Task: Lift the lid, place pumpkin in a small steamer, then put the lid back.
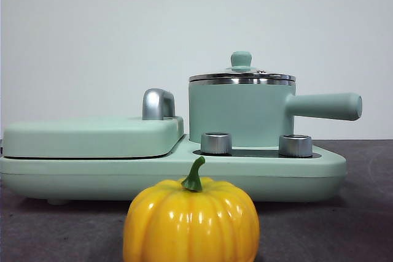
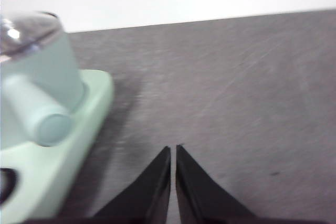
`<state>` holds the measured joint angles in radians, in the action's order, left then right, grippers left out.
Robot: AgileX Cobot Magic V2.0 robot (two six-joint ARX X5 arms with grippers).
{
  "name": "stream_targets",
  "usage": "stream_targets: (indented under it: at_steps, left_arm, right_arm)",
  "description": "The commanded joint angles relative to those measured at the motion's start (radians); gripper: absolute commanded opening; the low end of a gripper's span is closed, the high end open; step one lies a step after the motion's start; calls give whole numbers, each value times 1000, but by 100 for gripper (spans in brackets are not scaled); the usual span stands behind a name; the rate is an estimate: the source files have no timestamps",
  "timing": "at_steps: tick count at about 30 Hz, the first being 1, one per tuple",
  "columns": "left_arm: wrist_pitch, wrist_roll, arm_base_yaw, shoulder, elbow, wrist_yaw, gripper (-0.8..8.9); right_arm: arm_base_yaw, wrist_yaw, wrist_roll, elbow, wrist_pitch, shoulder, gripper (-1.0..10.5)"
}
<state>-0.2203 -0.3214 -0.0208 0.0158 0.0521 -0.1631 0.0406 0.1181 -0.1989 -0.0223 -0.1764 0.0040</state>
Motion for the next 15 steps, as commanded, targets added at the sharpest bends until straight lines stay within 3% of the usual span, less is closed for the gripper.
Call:
stream_targets:
  at_steps: [1,7,15]
  left_arm:
    - [-56,-103,16,35,76,-45,8]
    - [-108,-93,57,201,275,-56,8]
    - [-185,35,97,474,574,-189,8]
  right_arm:
    - [6,19,-188,-61,-38,2,13]
    - [18,44,-241,-268,-205,53,13]
    - [18,200,-161,-558,-423,201,13]
